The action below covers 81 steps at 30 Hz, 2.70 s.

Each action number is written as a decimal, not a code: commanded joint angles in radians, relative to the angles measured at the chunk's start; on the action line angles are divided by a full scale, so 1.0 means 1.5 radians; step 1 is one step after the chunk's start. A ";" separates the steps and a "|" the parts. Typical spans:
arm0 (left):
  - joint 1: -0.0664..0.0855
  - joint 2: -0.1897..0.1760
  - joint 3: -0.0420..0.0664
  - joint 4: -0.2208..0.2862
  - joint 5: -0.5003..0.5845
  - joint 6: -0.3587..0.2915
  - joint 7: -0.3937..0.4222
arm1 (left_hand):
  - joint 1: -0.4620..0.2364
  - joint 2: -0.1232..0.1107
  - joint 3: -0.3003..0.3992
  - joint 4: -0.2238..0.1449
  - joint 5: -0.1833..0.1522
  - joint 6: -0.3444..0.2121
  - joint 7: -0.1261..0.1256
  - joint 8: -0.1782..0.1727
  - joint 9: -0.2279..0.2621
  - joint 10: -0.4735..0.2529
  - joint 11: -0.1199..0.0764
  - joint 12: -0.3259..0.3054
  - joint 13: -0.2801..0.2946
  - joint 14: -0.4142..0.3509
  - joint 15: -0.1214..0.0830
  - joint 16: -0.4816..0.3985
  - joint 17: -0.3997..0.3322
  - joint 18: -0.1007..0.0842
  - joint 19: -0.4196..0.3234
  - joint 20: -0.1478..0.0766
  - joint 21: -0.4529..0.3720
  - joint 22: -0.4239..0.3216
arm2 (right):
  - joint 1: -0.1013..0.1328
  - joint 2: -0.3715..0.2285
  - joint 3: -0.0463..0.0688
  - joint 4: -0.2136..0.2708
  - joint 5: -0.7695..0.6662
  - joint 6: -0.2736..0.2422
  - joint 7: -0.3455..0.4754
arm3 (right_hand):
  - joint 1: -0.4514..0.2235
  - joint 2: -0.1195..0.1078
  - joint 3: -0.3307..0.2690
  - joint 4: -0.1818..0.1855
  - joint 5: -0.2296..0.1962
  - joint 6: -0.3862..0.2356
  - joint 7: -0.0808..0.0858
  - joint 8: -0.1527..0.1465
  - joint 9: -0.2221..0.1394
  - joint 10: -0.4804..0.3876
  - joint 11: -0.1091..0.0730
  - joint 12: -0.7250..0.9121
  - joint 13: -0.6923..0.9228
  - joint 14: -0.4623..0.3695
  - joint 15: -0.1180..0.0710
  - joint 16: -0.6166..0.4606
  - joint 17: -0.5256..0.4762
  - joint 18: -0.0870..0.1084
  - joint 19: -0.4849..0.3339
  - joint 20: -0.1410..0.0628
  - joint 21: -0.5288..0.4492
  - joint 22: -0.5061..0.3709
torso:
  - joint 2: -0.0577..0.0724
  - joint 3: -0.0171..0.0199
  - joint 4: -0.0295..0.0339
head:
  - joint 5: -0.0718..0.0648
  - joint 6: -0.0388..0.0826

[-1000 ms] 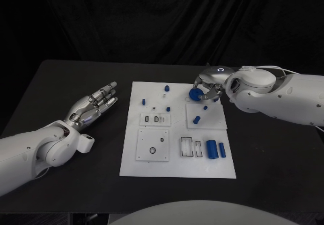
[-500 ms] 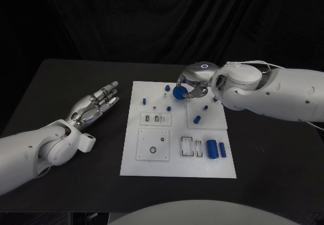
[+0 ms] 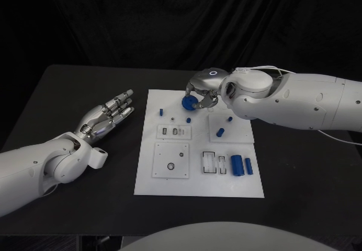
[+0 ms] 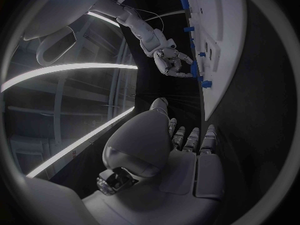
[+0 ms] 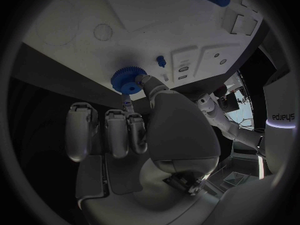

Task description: Assemble the parts on the task board

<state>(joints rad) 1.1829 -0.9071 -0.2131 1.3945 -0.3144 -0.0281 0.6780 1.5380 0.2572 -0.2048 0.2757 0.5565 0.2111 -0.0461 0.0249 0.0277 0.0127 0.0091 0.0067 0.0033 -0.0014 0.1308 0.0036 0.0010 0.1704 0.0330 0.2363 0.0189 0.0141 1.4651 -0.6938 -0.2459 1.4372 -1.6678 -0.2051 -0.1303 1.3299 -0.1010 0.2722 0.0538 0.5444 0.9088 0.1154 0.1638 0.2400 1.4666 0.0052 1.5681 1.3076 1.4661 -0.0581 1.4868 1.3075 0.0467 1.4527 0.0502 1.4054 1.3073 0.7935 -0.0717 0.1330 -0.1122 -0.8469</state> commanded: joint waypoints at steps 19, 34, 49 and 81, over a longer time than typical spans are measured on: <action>0.001 0.005 0.000 -0.002 0.000 0.012 0.054 | 0.009 -0.002 0.004 -0.001 0.004 -0.001 0.005 0.002 0.001 -0.002 0.006 -0.002 0.000 0.001 0.004 -0.002 -0.001 0.006 0.000 0.006 0.004 0.001 | -0.018 0.041 0.001 -0.041 -0.005 0.022 0.017 | -0.006 -0.002 0.036 -0.003 -0.017 -0.048 -0.007 -0.029 0.130 0.069 0.002 0.002 0.175 0.042 0.000 -0.026 0.075 0.009 -0.008 0.001 -0.027 0.068 | 0.000 -0.0004 0.0002 | -0.002 -0.004; 0.000 0.006 0.000 -0.005 0.000 0.015 0.052 | 0.010 -0.002 0.005 -0.002 0.004 -0.002 0.005 0.002 0.000 -0.002 0.006 -0.003 0.000 0.001 0.005 -0.002 -0.001 0.006 0.000 0.006 0.004 0.001 | -0.019 0.037 0.001 -0.042 -0.005 0.035 0.008 | -0.007 -0.008 0.052 -0.011 -0.039 -0.146 -0.020 -0.069 0.069 0.069 -0.008 0.002 0.175 0.038 -0.008 -0.043 0.062 0.013 -0.016 -0.006 -0.047 0.058 | 0.000 0.0003 -0.0010 | 0.000 -0.007; 0.000 0.006 0.000 -0.006 0.000 0.015 0.051 | 0.010 -0.002 0.006 -0.002 0.004 -0.002 0.005 0.002 0.000 -0.002 0.006 -0.003 0.000 0.001 0.005 -0.002 -0.001 0.006 0.000 0.007 0.004 0.001 | -0.020 0.025 0.001 -0.044 0.010 0.047 0.004 | -0.007 -0.004 0.059 -0.018 -0.039 -0.221 -0.019 -0.068 0.015 0.069 -0.008 0.002 0.175 0.034 -0.008 -0.054 0.055 0.017 -0.024 -0.007 -0.067 0.049 | 0.000 0.0000 -0.0005 | 0.000 -0.008; 0.000 -0.002 0.000 -0.003 0.000 0.012 0.054 | 0.012 -0.001 0.009 -0.003 0.006 -0.001 0.005 0.002 0.001 -0.001 0.007 -0.002 0.000 0.001 0.006 -0.002 -0.001 0.006 0.001 0.008 0.005 0.001 | -0.007 -0.070 0.001 0.028 0.013 -0.075 0.015 | -0.017 0.001 0.064 -0.019 -0.096 -0.084 -0.016 -0.053 0.027 0.069 -0.005 0.002 0.175 0.034 -0.005 -0.059 0.057 0.018 -0.025 -0.003 -0.079 0.050 | 0.000 0.0002 -0.0004 | 0.002 -0.004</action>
<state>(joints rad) 1.1826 -0.9097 -0.2131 1.3857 -0.3145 -0.0148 0.6782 1.5459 0.2572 -0.1980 0.2688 0.5602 0.2074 -0.0424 0.0249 0.0277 0.0090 0.0126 0.0067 0.0033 0.0023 0.1342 0.0036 0.0011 0.1703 0.0366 0.2399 0.0229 0.0149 1.4465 -0.7932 -0.2457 1.4684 -1.6473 -0.2305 -0.1070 1.3132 -0.1001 0.3700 0.0218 0.4143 0.7771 0.0906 0.0885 0.2816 1.4667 -0.0019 1.5681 1.3077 1.4653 -0.0662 1.3993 1.3074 0.0625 1.4168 0.0430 1.2892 1.3076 0.7929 -0.0715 0.1322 -0.1090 -0.8540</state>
